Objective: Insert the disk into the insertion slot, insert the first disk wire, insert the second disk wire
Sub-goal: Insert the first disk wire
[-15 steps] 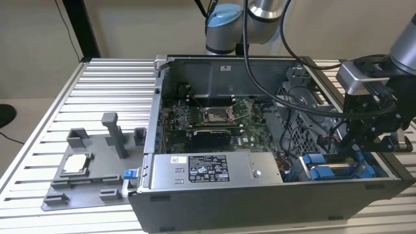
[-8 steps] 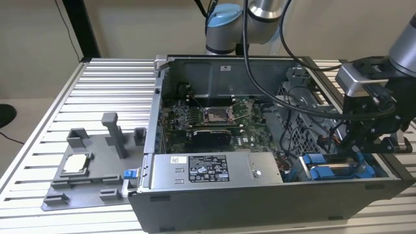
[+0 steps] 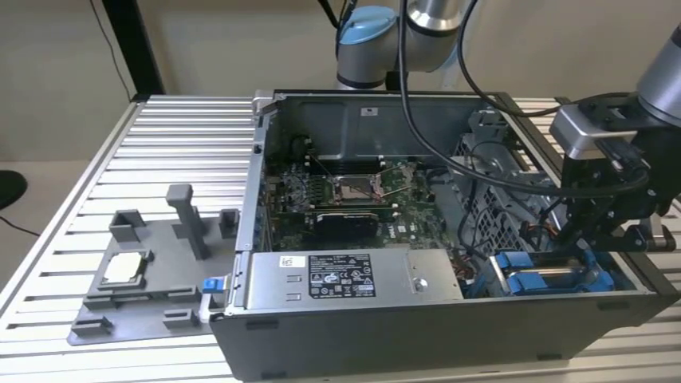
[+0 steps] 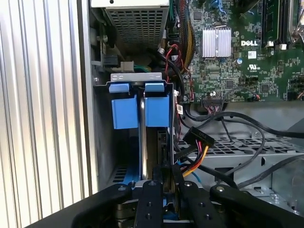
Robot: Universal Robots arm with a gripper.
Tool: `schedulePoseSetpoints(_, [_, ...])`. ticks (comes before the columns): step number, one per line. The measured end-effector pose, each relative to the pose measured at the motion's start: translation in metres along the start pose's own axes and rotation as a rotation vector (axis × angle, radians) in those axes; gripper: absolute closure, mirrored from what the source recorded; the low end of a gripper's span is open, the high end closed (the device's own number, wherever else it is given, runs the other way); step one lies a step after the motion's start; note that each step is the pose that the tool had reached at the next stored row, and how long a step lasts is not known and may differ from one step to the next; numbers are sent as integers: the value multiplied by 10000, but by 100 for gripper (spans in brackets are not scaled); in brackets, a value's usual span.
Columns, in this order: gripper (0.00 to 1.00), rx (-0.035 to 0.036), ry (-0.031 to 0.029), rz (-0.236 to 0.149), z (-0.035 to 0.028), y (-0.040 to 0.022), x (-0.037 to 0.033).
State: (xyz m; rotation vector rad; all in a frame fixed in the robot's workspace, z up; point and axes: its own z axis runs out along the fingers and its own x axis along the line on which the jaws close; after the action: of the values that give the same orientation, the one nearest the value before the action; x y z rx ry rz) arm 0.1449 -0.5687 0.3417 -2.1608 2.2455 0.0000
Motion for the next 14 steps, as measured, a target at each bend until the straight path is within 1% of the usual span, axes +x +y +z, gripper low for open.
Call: schedulePoseSetpoints(14, [100,5,6,-142,28,-8,0])
